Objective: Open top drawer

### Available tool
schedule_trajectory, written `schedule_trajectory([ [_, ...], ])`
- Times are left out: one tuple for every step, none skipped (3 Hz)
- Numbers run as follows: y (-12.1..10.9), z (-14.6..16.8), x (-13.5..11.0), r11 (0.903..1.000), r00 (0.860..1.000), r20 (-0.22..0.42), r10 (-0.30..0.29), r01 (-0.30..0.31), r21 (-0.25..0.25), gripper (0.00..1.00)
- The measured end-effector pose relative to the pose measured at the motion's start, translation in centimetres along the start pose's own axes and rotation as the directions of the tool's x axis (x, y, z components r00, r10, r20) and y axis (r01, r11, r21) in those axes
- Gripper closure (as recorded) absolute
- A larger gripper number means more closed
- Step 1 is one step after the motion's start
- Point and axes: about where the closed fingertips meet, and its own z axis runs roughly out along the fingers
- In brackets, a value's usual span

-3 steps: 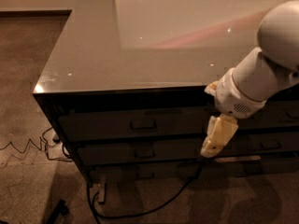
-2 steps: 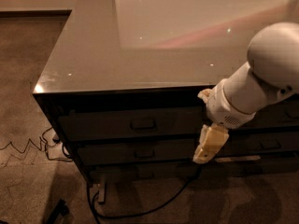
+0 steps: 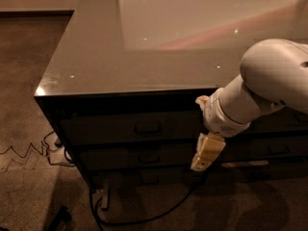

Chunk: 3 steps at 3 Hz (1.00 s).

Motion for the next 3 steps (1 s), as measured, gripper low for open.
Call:
schedule_trajectory([
  [0.3, 0.1, -0.6, 0.9992, 0.999, 0.007, -0.039, 0.039, -0.007, 0.00],
  [1.2, 1.6, -2.1, 0.9877, 0.987, -0.046, -0.156, 0.156, 0.008, 0.00],
  [1.6, 4.1, -1.9, 0.9704, 0.961, -0.144, -0.238, 0.241, 0.009, 0.00],
])
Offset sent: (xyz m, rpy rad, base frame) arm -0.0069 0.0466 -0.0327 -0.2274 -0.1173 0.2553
